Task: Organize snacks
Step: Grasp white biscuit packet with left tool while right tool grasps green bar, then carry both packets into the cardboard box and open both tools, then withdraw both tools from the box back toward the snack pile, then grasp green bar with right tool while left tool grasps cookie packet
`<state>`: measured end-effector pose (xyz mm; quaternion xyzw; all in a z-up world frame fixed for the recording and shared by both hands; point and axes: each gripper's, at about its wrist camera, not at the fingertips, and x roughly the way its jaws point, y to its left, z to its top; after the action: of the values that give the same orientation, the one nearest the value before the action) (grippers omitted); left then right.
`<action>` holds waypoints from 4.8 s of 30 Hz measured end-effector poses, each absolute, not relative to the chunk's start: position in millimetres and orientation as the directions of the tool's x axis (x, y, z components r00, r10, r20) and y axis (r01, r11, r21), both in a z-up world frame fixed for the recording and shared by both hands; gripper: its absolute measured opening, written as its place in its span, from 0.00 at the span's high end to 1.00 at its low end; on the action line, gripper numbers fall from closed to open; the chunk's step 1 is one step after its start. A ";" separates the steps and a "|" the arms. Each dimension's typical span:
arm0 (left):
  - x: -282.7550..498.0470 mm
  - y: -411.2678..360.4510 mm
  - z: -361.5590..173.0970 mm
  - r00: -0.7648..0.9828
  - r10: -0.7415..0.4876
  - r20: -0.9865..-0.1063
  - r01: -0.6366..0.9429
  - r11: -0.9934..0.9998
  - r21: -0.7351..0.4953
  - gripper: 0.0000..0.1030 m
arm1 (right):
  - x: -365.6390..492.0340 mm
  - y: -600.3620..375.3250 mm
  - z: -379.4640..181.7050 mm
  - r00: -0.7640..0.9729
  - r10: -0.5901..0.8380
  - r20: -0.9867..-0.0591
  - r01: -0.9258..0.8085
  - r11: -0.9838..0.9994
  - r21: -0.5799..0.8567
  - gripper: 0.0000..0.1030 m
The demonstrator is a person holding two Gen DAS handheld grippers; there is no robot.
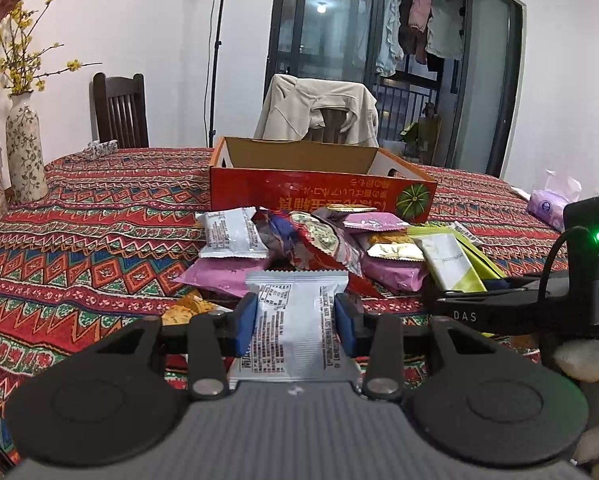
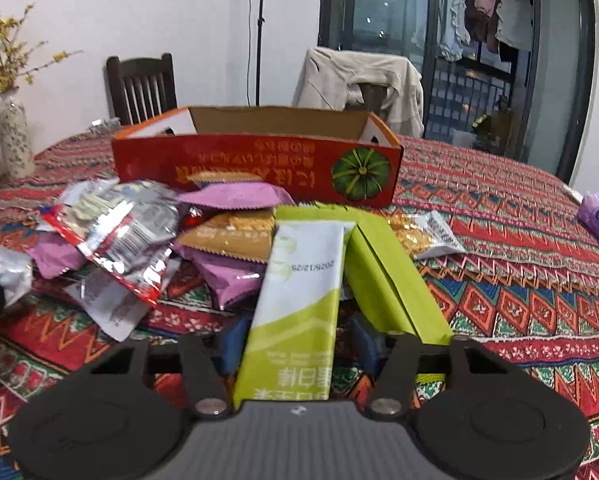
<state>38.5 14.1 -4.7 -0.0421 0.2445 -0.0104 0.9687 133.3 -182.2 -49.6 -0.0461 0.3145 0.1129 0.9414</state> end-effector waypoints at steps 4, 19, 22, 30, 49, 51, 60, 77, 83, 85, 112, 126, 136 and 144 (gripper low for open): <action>39.5 18.8 -4.4 0.881 -0.035 -0.472 -0.011 0.995 -0.095 0.59 | 131.1 -185.2 -49.8 0.783 0.184 -0.594 -0.242 0.970 -0.019 0.62; 41.0 32.7 19.4 0.912 -0.005 -0.411 -0.041 0.994 -0.105 0.59 | 103.1 -203.6 -18.5 0.845 0.249 -0.473 -0.269 0.963 0.026 0.64; 49.6 34.4 30.5 0.919 0.005 -0.395 -0.050 0.993 -0.103 0.59 | 106.9 -206.0 -6.3 0.856 0.258 -0.448 -0.277 0.960 0.023 0.64; 92.8 32.6 62.7 0.930 0.020 -0.367 -0.046 0.997 -0.062 0.59 | 136.4 -208.6 26.6 0.869 0.287 -0.403 -0.307 0.952 0.016 0.64; 260.1 32.4 107.3 0.911 0.042 -0.411 -0.098 0.988 -0.116 0.59 | 301.3 -190.2 71.2 0.882 0.264 -0.391 -0.242 0.965 0.106 0.64; 278.5 39.5 109.0 0.914 0.042 -0.404 -0.113 0.982 -0.153 0.59 | 322.5 -183.9 69.7 0.875 0.267 -0.403 -0.241 0.964 0.114 0.64; 341.5 62.7 65.5 0.881 0.093 -0.464 -0.196 0.964 -0.180 0.59 | 367.5 -170.9 25.7 0.834 0.286 -0.472 -0.230 0.957 0.174 0.64; 354.1 58.4 36.5 0.859 0.085 -0.505 -0.199 0.964 -0.177 0.00 | 373.5 -171.1 8.4 0.795 0.302 -0.526 -0.239 0.953 0.187 0.15; 352.1 58.8 41.1 0.867 0.072 -0.493 -0.192 0.961 -0.197 0.00 | 374.1 -173.7 9.9 0.793 0.306 -0.527 -0.236 0.952 0.197 0.00; 352.0 59.4 42.2 0.867 0.078 -0.492 -0.197 0.961 -0.195 0.00 | 373.9 -173.3 10.8 0.793 0.305 -0.528 -0.236 0.952 0.195 0.00; 237.3 25.8 102.0 0.931 0.090 -0.353 -0.143 0.982 -0.125 0.00 | 261.4 -215.5 67.9 0.862 0.309 -0.402 -0.264 0.951 0.163 0.00; 163.8 32.5 77.3 0.930 0.076 -0.359 -0.119 0.988 -0.101 0.00 | 186.5 -247.0 39.4 0.861 0.294 -0.414 -0.262 0.956 0.134 0.00; 112.4 56.7 33.1 0.919 0.080 -0.386 -0.121 0.989 -0.082 0.00 | 155.9 -257.0 -2.6 0.838 0.291 -0.462 -0.285 0.955 0.085 0.00; 87.5 86.5 -2.1 0.892 0.080 -0.446 -0.145 0.983 -0.114 0.00 | 169.3 -259.7 -27.8 0.787 0.262 -0.558 -0.275 0.959 0.062 0.00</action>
<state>87.5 86.5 -2.1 -0.0722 0.2255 0.0578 0.9698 169.3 -259.7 -27.8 -0.0111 0.2936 0.1421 0.9453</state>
